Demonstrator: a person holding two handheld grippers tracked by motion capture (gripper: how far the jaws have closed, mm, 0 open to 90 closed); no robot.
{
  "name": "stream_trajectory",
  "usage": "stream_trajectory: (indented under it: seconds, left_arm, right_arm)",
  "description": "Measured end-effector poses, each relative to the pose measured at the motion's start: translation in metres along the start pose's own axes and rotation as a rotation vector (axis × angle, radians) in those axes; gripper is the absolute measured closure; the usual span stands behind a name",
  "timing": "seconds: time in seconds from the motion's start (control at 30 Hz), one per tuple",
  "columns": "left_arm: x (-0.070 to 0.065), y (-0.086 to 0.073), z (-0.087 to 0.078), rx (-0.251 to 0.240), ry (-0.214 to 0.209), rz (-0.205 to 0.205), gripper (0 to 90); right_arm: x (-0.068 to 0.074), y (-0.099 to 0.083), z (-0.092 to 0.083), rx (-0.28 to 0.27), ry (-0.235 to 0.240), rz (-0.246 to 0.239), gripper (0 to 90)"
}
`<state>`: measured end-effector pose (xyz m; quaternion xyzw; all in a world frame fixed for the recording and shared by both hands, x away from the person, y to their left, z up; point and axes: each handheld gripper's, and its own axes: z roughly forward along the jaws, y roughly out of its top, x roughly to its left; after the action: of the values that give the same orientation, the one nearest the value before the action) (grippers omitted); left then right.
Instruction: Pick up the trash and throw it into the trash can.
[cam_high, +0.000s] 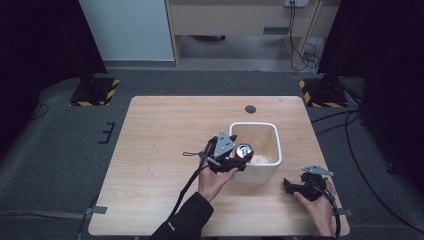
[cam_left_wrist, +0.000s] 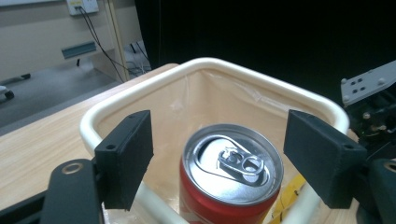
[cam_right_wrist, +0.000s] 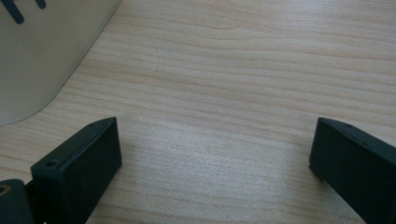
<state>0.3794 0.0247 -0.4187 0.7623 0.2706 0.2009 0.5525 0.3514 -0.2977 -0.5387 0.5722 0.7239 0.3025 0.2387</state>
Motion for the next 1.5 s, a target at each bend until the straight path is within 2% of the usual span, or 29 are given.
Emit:
stream_trajectory:
  seconds: [0.17, 0.33, 0.57, 0.83, 1.13, 1.33, 1.37, 1.5]
  left_arm:
    - [0.003, 0.005, -0.012, -0.025, 0.012, 0.002, 22.9]
    - [0.008, 0.006, -0.023, -0.03, 0.027, 0.008, 22.5]
    - [0.017, 0.002, -0.039, -0.03, 0.056, 0.0, 22.1]
    - [0.031, -0.008, -0.064, -0.022, 0.102, -0.01, 21.0]
    - [0.045, -0.031, -0.087, 0.026, 0.149, -0.023, 19.4]
    - [0.058, -0.056, -0.105, 0.057, 0.183, -0.065, 18.6]
    - [0.058, -0.056, -0.105, 0.057, 0.183, -0.065, 18.5]
    - [0.064, -0.073, -0.114, 0.087, 0.205, -0.084, 18.0]
  right_arm:
    - [0.0, 0.0, 0.0, 0.0, 0.0, 0.0, 2.4]
    - [0.0, 0.0, 0.0, 0.0, 0.0, 0.0, 2.4]
    - [0.0, 0.0, 0.0, 0.0, 0.0, 0.0, 2.4]
    - [0.0, 0.0, 0.0, 0.0, 0.0, 0.001, 2.4]
    - [0.0, 0.0, 0.0, 0.0, 0.0, 0.0, 2.4]
    - [0.0, 0.0, 0.0, 0.0, 0.0, 0.001, 2.4]
    - [0.0, 0.0, 0.0, 0.0, 0.0, 0.0, 2.4]
    - [0.0, 0.0, 0.0, 0.0, 0.0, 0.0, 2.4]
